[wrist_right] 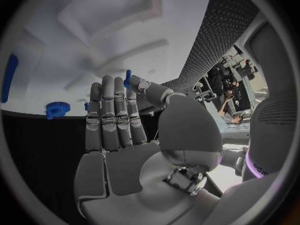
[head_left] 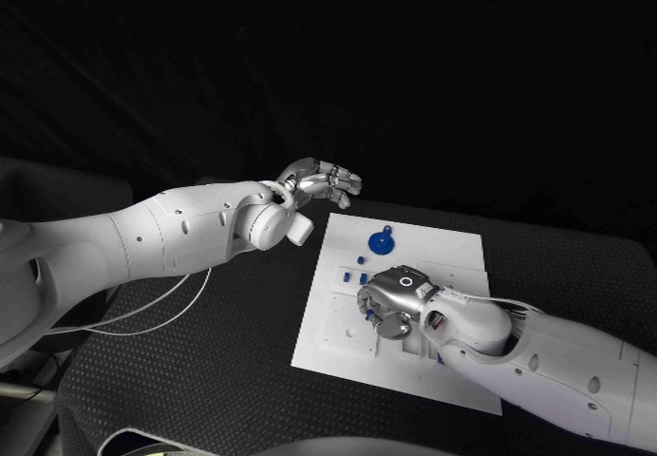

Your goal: Assemble the parts on the task board

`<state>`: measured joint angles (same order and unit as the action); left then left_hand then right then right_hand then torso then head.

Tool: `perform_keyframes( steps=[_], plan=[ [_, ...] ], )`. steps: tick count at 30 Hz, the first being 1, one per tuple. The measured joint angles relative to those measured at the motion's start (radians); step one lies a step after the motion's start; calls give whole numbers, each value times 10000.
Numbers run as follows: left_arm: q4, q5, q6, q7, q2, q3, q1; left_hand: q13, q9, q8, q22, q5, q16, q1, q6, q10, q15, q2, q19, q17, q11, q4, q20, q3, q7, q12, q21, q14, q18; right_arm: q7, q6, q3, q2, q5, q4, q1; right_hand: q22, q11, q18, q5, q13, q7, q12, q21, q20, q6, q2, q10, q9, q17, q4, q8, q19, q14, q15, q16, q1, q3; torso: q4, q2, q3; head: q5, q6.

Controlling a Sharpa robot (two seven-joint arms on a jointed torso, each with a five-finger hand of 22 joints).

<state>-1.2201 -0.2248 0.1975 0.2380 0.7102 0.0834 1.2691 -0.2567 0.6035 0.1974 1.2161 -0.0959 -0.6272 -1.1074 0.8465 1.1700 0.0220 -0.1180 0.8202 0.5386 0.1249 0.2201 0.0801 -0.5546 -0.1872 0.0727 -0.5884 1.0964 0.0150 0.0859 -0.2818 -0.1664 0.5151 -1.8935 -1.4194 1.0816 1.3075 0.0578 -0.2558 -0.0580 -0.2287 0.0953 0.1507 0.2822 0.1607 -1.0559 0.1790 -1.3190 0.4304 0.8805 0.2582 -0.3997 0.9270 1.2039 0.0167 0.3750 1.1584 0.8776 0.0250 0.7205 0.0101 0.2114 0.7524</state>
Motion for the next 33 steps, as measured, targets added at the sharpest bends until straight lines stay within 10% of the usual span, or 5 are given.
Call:
perform_keyframes(
  steps=[33],
  plan=[
    [3,10,-16,-17,-4,0,0,7,-8,0,14,0,39,41,-27,-39,0,-41,0,49,36,1,0,0,27,0,20,0,0,324,57,-4,8,-329,-67,-3,-1,32,1,0,-35,0,-39,42,0,2,0,-33,27,27,28,3,0,33,-32,-35,1,28,-10,1,-3,-17,31]
  ],
)
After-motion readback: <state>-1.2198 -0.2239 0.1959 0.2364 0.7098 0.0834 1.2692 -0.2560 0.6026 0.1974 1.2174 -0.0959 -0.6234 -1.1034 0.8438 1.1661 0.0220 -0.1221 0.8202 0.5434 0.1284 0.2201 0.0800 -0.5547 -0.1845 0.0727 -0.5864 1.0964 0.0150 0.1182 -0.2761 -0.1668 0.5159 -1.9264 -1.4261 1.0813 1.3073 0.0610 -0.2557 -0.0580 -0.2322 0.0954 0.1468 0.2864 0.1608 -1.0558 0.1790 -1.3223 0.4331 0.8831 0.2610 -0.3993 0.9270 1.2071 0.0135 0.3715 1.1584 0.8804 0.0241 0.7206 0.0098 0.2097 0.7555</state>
